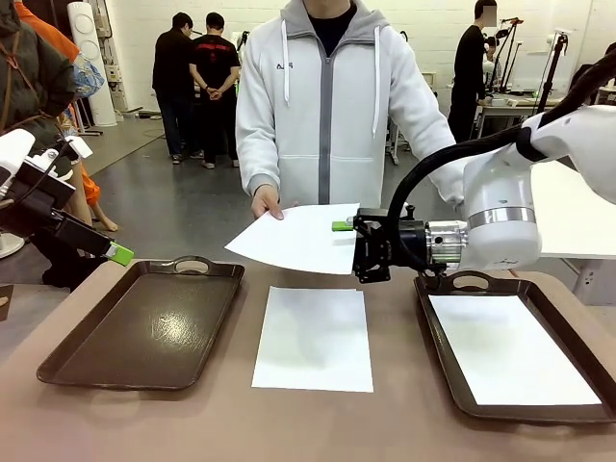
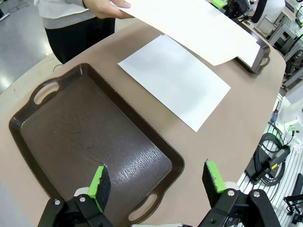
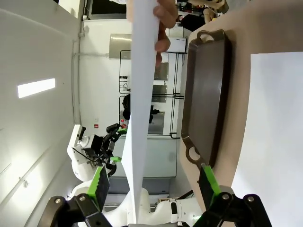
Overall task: Sort the A4 documents.
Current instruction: Receive the A4 Paper.
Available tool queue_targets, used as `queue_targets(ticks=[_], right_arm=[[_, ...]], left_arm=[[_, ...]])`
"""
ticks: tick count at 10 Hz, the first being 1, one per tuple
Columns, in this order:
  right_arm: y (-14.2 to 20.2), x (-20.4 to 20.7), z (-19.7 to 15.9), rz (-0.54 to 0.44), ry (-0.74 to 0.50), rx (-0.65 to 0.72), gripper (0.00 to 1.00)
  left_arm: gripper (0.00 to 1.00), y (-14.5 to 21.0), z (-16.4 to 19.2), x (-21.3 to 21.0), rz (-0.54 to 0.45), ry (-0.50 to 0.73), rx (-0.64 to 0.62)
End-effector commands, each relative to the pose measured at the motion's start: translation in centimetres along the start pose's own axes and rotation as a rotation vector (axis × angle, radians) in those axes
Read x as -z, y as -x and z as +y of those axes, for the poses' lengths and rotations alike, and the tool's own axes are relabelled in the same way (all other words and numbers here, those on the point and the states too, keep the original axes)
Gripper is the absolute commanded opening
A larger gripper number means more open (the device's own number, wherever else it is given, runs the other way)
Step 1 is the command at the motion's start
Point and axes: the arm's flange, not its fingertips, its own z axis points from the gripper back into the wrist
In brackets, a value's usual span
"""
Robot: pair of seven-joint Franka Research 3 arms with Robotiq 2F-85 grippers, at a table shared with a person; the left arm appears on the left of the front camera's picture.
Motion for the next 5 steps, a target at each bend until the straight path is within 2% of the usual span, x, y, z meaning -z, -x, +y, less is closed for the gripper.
queue_targets(ticks=[1, 3, 5], right_arm=[[-1.7, 0.8, 0.3, -0.061, -0.015, 0.023, 1.00], [-2.9, 0.4, 0.7, -0.101, -0.006, 0.028, 1.00], [-2.8, 0.6, 0.5, -0.090, 0.000, 0.040, 1.00]], left_arm=[[1.00, 0.2, 0.3, 0.0, -0.010, 0.016, 0.011], [1.00, 0.2, 0.3, 0.0, -0.010, 0.016, 0.011], [1.00, 0.2, 0.3, 0.0, -0.010, 0.016, 0.011]])
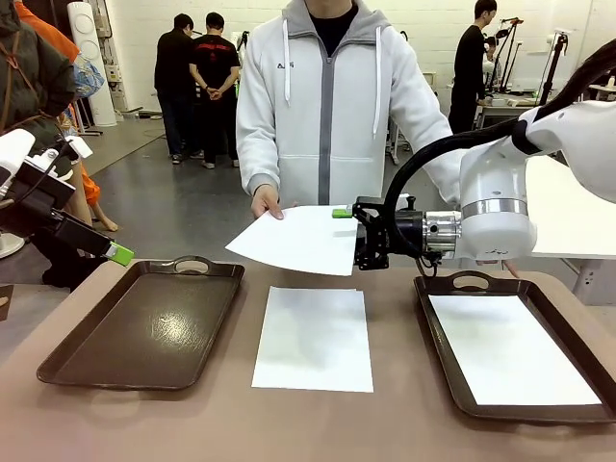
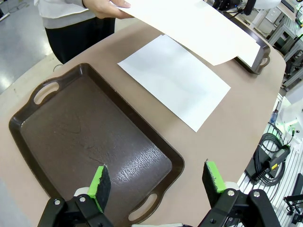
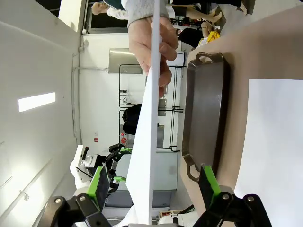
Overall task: Sort the A4 documents.
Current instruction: Receive the A4 Paper.
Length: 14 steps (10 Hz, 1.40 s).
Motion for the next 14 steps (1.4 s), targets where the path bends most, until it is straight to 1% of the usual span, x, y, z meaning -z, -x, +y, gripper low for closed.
queue_targets(ticks=[1, 4, 11, 12, 14], right_arm=[[-0.1, 0.9, -0.4, -0.018, -0.003, 0.024, 0.93], [0.0, 0.7, -0.2, 0.000, -0.004, 0.033, 0.67], [-0.1, -0.1, -0.2, -0.017, -0.018, 0.042, 0.06], [0.0, -0.1, -0.2, -0.015, -0.019, 0.046, 0.00], [-0.1, -0.2, -0.3, -0.009, -0.019, 0.044, 0.00]], left_arm=[[1.00, 0.2, 0.3, 0.0, -0.010, 0.016, 0.011], [1.00, 0.2, 0.3, 0.0, -0.010, 0.016, 0.011], [1.00, 0.2, 0.3, 0.0, -0.010, 0.016, 0.011], [1.00, 0.2, 0.3, 0.0, -0.010, 0.016, 0.011], [1.00, 0.2, 0.3, 0.0, -0.010, 0.016, 0.011]])
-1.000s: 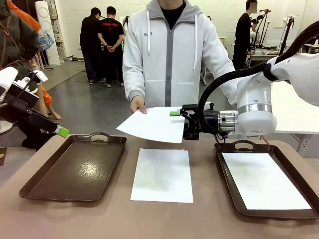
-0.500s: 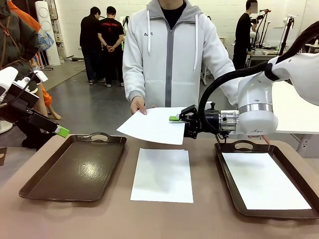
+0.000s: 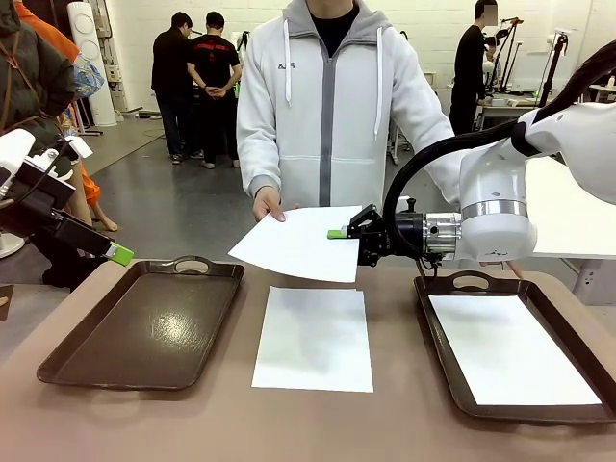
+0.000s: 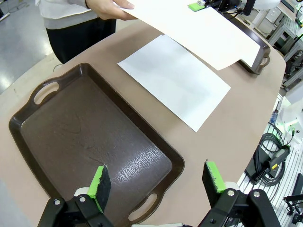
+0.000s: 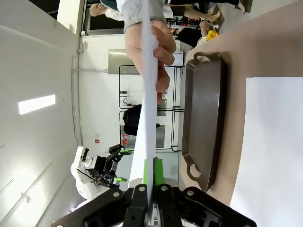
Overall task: Sort the A4 documents.
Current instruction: Receive the A4 Paper, then place the A4 Paper in the designated Handle tray.
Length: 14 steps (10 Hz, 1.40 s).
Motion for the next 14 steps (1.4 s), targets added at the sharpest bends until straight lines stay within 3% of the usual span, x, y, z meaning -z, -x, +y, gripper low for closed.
queue_targets(ticks=[1, 4, 5, 6, 14], right_arm=[[0.0, -0.1, 0.1, -0.008, -0.022, 0.026, 0.00], [0.0, -0.4, 0.0, 0.004, -0.022, 0.031, 0.00], [0.1, -1.3, 0.4, 0.080, -0.023, 0.025, 0.00], [0.0, -0.1, 0.0, 0.002, -0.003, 0.002, 0.00], [0.0, -0.1, 0.0, 0.002, -0.003, 0.002, 0.00]], left_arm=[[1.00, 0.2, 0.3, 0.0, -0.010, 0.016, 0.011], [1.00, 0.2, 0.3, 0.0, -0.010, 0.016, 0.011], [1.00, 0.2, 0.3, 0.0, -0.010, 0.016, 0.011], [1.00, 0.2, 0.3, 0.0, -0.010, 0.016, 0.011], [1.00, 0.2, 0.3, 0.0, -0.010, 0.016, 0.011]])
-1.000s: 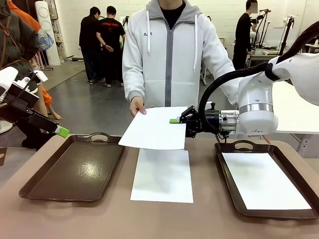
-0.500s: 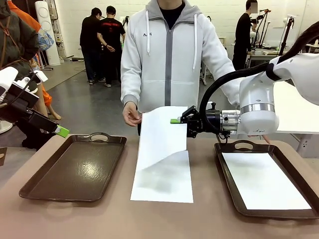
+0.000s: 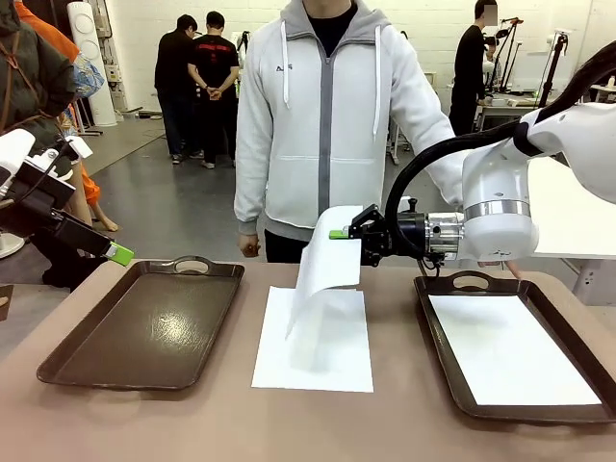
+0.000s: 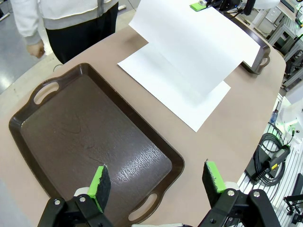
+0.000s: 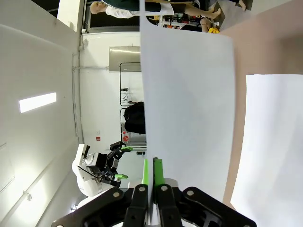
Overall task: Sort the A4 documents.
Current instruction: Place the A4 Paper in the designated Handle tray.
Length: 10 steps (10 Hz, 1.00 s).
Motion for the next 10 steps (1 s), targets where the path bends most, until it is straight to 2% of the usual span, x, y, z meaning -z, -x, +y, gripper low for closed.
queue_targets(ticks=[1, 5, 6, 7, 9, 10], right_arm=[[0.0, 0.3, 0.0, -0.015, 0.001, -0.001, 0.00], [0.0, 0.0, 0.0, 0.000, 0.000, 0.000, 0.01], [2.3, -2.3, 1.2, 0.003, 0.104, -0.137, 0.01], [4.2, -5.3, 2.7, 0.029, 0.175, -0.205, 0.01], [5.4, -9.9, 4.0, 0.055, 0.295, -0.215, 0.01], [5.2, -11.8, 4.4, 0.057, 0.310, -0.191, 0.01]], left_arm=[[1.00, 0.2, 0.3, 0.0, -0.010, 0.016, 0.011], [1.00, 0.2, 0.3, 0.0, -0.010, 0.016, 0.011], [1.00, 0.2, 0.3, 0.0, -0.010, 0.016, 0.011], [1.00, 0.2, 0.3, 0.0, -0.010, 0.016, 0.011], [1.00, 0.2, 0.3, 0.0, -0.010, 0.016, 0.011], [1.00, 0.2, 0.3, 0.0, -0.010, 0.016, 0.011]])
